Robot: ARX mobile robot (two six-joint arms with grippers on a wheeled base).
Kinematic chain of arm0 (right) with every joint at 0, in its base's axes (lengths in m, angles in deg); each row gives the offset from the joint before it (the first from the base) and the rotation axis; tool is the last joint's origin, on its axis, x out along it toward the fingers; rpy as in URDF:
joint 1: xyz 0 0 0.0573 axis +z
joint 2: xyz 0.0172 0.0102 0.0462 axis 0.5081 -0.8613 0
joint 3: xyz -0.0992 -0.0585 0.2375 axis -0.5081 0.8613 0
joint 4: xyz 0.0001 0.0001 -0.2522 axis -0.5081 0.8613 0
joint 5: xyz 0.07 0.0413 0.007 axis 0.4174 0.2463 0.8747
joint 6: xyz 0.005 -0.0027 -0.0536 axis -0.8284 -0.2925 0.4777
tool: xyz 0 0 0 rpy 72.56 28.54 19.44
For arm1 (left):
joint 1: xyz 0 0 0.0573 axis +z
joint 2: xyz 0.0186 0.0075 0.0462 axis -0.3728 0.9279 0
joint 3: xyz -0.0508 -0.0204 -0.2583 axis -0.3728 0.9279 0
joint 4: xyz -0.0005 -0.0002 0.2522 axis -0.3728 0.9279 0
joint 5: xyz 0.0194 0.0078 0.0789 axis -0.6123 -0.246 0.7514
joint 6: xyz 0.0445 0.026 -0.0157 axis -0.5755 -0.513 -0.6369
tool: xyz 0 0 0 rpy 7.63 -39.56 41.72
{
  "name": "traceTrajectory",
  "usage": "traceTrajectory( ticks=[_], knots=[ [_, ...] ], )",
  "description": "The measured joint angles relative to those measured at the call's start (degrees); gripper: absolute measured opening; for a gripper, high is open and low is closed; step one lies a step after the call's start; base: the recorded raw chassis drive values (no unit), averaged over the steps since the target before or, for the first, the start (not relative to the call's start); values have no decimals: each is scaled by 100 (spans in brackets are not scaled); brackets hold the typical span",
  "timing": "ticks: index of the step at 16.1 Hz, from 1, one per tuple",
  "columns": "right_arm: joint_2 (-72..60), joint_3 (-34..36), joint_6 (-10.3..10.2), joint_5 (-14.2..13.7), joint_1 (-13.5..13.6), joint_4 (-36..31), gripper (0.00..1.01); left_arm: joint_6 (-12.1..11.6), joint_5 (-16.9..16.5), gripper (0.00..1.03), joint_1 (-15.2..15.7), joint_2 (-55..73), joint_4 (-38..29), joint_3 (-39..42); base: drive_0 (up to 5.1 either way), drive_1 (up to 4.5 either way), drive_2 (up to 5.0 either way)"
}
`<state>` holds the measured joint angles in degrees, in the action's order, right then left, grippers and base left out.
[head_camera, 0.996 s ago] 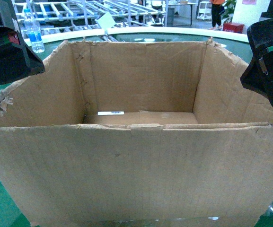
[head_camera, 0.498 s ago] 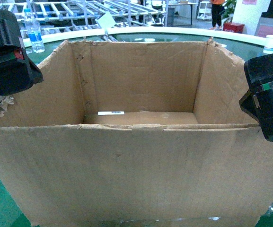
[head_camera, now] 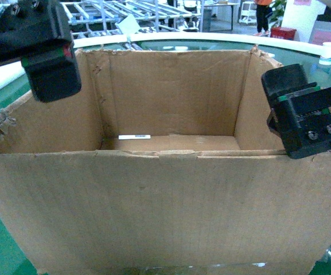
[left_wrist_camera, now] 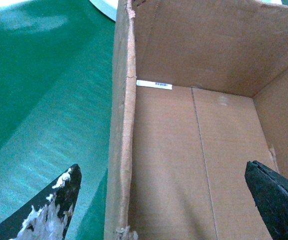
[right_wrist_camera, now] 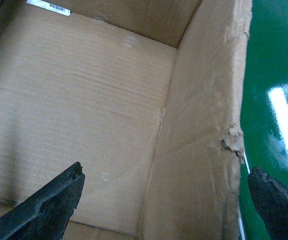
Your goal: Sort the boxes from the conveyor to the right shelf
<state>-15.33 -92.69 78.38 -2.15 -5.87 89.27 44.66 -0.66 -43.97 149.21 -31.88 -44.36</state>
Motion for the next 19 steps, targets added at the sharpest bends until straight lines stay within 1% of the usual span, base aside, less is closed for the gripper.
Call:
traceTrajectory(
  ticks=[1, 3, 7, 8, 10, 11, 12, 13, 15, 16, 17, 18, 19],
  knots=[
    [-125, -140, 70, 68, -39, 85, 98, 68, 31, 98, -48, 37, 133, -114, 0, 0, 0],
    [-227, -289, 136, 103, -116, 105, 98, 188, 199, 98, -74, 146, 409, -149, 0, 0, 0],
    [-415, -304, 195, 101, -151, 4, 98, 481, 109, 98, -111, 144, 625, -57, 0, 0, 0],
    [-424, -304, 195, 103, -186, 0, 98, 577, 68, 98, -105, 144, 647, -9, 0, 0, 0],
    [-446, -304, 195, 79, -188, -17, 98, 695, 33, 98, -31, 149, 667, 17, 0, 0, 0],
    [-446, -304, 195, 68, -186, -22, 98, 706, 24, 98, 17, 168, 629, 22, 0, 0, 0],
    [-444, -295, 243, 4, -179, -81, 98, 710, 24, 98, 61, 203, 669, 26, 0, 0, 0],
    [-437, -291, 260, 13, -179, -50, 98, 743, -24, 98, 61, 227, 800, 52, 0, 0, 0],
    [-437, -291, 260, 15, -179, -48, 98, 743, -103, 97, 55, 229, 769, 63, 0, 0, 0],
    [-437, -291, 260, 17, -179, -48, 96, 745, -107, 87, 44, 229, 774, 63, 0, 0, 0],
    [-439, -282, 284, 13, -179, -37, 86, 745, -105, 76, 44, 229, 772, 63, 0, 0, 0],
    [-444, -267, 319, 11, -177, -24, 63, 763, -109, 55, 44, 229, 758, 63, 0, 0, 0],
    [-444, -267, 361, -9, -177, -22, 45, 802, -107, 37, 44, 229, 737, 63, 0, 0, 0]
  ],
)
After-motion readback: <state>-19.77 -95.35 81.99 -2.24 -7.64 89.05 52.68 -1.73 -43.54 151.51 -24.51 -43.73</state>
